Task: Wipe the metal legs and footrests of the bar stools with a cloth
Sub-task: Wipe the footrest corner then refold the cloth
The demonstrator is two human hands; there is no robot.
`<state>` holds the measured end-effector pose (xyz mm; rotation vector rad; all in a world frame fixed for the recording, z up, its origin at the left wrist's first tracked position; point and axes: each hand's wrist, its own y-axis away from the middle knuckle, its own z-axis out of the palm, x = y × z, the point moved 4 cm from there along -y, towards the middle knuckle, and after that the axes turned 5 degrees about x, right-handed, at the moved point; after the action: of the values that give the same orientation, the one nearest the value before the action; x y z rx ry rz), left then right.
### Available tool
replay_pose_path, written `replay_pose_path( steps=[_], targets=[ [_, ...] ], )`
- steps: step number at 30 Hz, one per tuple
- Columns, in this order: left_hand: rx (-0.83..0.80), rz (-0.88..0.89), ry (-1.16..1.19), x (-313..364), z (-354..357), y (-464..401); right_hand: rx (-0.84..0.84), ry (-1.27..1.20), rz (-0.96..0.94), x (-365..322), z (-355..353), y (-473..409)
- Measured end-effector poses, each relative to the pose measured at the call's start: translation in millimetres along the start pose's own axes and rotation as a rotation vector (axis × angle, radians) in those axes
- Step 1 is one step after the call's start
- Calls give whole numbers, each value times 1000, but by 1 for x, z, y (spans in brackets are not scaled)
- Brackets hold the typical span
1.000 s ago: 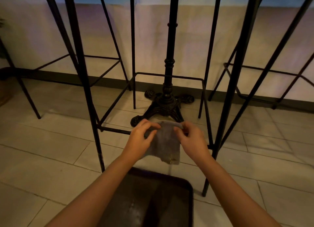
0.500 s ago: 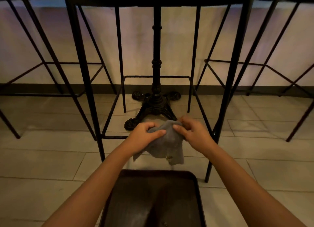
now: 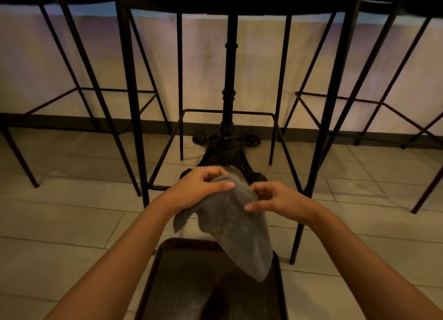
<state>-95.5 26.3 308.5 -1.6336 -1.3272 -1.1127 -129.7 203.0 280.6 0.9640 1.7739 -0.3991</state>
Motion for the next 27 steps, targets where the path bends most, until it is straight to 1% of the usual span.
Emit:
replay_pose_path(
  steps=[3,6,8,10,12,14,16,18,22,25,27],
  targets=[
    [25,1,26,3,0,4,-87,164,79,21,7,1],
    [19,-26,-22,2,-5,10,-72,313,113,35,9,4],
    [-1,-65,-81,-2,-9,14,13,406,86,37,7,4],
    [-58,-105,-129,-6,-10,19,130,437,58,38,5,2],
    [-165,-144,-203,-8,-7,23,223,476,45,36,4,2],
    [-284,-169,-270,-9,0,27,285,531,-6,29,2,1],
    [-366,-154,-321,-8,9,28,326,524,-81,19,0,1],
    [-400,-106,-354,-6,17,28,362,525,-174,11,-1,2],
    [-373,6,-330,3,27,23,447,580,-252,4,-1,3],
    [-298,33,-343,8,30,21,538,677,-281,-7,-3,9],
    [-220,71,-355,11,31,18,522,677,-285,-11,-2,12]
  ],
)
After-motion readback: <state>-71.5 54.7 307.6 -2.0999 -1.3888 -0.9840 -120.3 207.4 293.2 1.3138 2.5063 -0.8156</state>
